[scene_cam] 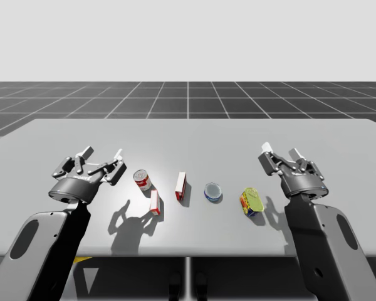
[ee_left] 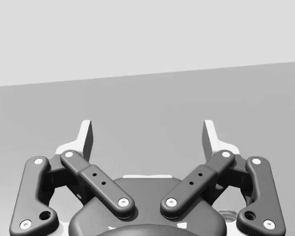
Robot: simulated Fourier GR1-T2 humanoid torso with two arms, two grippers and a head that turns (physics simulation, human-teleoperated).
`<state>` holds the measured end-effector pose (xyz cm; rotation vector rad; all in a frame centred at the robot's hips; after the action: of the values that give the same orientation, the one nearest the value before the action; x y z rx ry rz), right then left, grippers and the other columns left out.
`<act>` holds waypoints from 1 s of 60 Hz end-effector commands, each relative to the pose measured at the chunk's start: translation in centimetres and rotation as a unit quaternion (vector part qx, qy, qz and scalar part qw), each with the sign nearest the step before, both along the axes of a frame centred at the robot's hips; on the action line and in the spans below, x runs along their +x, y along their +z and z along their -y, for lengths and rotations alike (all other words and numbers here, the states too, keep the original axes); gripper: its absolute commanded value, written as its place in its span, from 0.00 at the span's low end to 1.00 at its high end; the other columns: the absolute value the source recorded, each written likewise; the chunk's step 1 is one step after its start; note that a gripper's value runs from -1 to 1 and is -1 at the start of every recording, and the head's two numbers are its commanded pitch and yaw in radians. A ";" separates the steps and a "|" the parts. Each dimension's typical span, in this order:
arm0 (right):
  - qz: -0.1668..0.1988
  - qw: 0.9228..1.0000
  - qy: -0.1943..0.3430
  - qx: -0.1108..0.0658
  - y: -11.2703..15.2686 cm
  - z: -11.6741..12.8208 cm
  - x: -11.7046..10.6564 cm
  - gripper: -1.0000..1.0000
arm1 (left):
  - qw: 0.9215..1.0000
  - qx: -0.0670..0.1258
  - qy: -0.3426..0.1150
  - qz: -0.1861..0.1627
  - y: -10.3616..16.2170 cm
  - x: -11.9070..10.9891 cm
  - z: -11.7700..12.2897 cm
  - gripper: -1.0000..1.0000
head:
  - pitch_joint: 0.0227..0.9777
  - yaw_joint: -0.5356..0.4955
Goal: Lift the tuna fish can off the table.
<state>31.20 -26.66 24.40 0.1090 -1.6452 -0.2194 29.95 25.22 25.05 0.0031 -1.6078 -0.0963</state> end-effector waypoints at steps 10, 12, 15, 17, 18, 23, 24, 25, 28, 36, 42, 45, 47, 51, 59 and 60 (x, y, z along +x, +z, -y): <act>-0.001 1.000 0.010 -0.010 0.2 -0.2 0.1 0.00 | 1.000 0.003 0.000 -0.001 0.0 0.1 0.0 0.00 | 0.11 0.52; -0.003 1.000 0.008 -0.008 0.2 -0.2 0.1 0.00 | 1.000 0.004 0.001 0.000 0.0 0.1 0.0 0.00 | 0.15 0.52; -0.004 1.000 0.007 -0.011 0.2 -0.1 0.1 0.00 | 1.000 0.004 0.000 0.000 0.0 0.0 0.0 0.00 | 0.17 0.52; -0.004 1.000 0.006 -0.011 0.2 -0.1 0.1 0.00 | 1.000 0.005 0.000 0.000 0.0 0.0 0.0 0.00 | 0.20 0.52; -0.003 1.000 0.006 -0.012 0.2 -0.1 0.1 0.00 | 1.000 0.005 0.000 0.000 0.0 0.0 0.0 0.00 | 0.22 0.52; -0.004 1.000 0.004 -0.014 0.1 -0.1 0.2 0.00 | 1.000 0.006 0.000 0.000 0.0 0.0 0.0 0.00 | 0.29 0.52; -0.004 1.000 0.003 -0.015 0.1 -0.1 0.2 0.00 | 1.000 0.006 0.000 0.000 0.0 0.0 0.0 0.00 | 0.33 0.52; -0.004 1.000 0.003 -0.016 0.1 -0.1 0.2 0.00 | 1.000 0.007 0.000 0.000 0.0 0.0 0.0 0.00 | 0.34 0.52; -0.003 1.000 0.002 -0.018 0.1 -0.1 0.2 0.00 | 1.000 0.008 0.000 -0.001 -0.1 0.1 0.0 0.00 | 0.39 0.52; -0.007 1.000 0.003 -0.027 0.1 -0.1 0.2 0.00 | 1.000 0.011 -0.002 -0.002 -0.1 0.1 0.1 0.00 | 0.52 0.52; -0.007 1.000 -0.001 -0.030 0.1 -0.2 0.3 0.00 | 1.000 0.014 -0.003 -0.002 -0.1 0.1 0.1 0.00 | 0.60 0.51; -0.007 1.000 0.001 -0.028 0.1 -0.2 0.3 0.00 | 1.000 0.014 -0.004 -0.002 -0.1 0.0 0.1 0.00 | 0.66 0.49; -0.006 1.000 0.000 -0.029 0.1 -0.2 0.3 0.00 | 1.000 0.014 -0.004 -0.002 -0.1 0.0 0.1 0.00 | 0.69 0.48; -0.005 1.000 -0.003 -0.029 0.1 -0.2 0.3 0.00 | 1.000 0.014 -0.006 -0.002 -0.1 0.0 0.2 0.00 | 0.74 0.44; 0.002 0.999 -0.008 -0.035 0.0 -0.1 0.3 0.00 | 1.000 0.014 -0.008 -0.001 0.0 0.0 0.3 0.00 | 0.83 0.38; 0.003 0.999 -0.010 -0.038 0.0 -0.1 0.3 0.00 | 1.000 0.014 -0.008 -0.001 0.0 0.0 0.4 0.00 | 0.84 0.38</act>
<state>31.45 -26.47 24.42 0.0541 -1.6461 -0.1739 29.98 25.03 24.96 0.0150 -1.6029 -0.1272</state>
